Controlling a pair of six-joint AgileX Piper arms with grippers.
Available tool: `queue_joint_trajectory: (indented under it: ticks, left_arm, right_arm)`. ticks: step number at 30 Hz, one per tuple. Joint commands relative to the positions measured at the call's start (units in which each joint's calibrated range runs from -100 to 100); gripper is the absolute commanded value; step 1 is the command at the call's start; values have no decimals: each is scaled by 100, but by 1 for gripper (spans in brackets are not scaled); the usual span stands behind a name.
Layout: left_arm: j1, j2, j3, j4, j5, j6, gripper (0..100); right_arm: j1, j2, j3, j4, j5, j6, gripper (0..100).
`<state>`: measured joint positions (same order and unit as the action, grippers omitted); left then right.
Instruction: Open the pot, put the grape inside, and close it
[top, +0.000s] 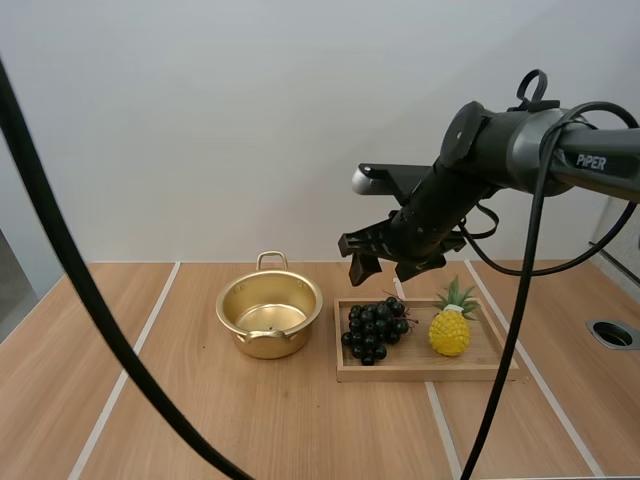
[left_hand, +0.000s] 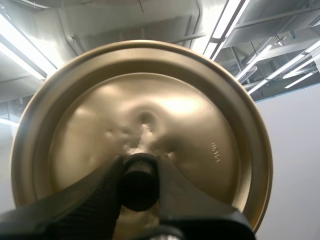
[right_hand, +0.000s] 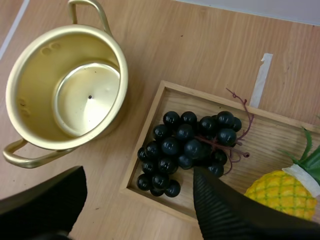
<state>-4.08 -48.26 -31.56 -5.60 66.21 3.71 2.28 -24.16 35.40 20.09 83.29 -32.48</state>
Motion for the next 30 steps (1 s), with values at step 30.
queue_joint_trajectory:
  ticks: [30]
  left_arm:
    - [-13,64,-35,25,528,178,0]
  right_arm:
    - [17,1300,30,187,-1727,1115,100]
